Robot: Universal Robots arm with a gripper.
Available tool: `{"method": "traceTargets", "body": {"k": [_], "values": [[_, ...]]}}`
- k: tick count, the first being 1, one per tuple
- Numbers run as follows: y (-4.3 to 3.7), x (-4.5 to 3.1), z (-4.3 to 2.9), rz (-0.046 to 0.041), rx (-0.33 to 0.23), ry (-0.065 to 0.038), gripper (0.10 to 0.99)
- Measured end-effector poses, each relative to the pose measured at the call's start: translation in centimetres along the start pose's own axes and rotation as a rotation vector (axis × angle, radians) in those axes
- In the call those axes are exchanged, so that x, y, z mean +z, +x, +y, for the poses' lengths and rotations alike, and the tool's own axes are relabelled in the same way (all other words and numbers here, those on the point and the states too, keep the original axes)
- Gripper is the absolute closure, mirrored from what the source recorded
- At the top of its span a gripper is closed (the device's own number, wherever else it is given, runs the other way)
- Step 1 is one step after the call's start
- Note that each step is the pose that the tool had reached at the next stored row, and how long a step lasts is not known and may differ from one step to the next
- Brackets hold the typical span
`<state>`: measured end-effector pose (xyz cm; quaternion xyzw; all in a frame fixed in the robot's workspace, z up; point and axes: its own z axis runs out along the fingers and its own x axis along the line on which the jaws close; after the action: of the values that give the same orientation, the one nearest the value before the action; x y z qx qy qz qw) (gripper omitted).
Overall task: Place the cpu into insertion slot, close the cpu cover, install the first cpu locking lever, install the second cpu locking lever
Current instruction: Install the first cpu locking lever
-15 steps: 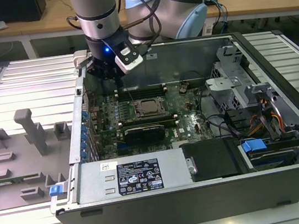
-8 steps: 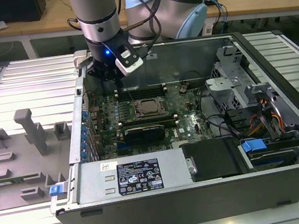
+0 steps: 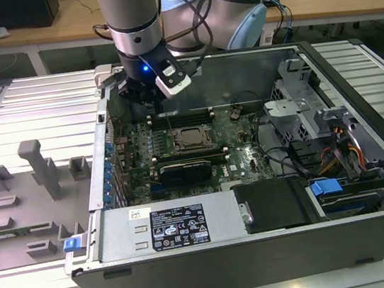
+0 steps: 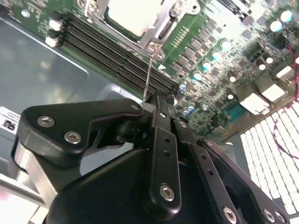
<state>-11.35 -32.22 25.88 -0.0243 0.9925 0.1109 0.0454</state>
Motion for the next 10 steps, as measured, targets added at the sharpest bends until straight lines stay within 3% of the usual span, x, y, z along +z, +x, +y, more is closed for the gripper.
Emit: {"method": "traceTargets", "body": {"k": [1, 10], "values": [[-0.58, 0.12, -0.12, 0.0001, 0.000, 0.000, 0.980], [-3.01, 0.62, -0.62, 0.0006, 0.001, 0.000, 0.980]]}}
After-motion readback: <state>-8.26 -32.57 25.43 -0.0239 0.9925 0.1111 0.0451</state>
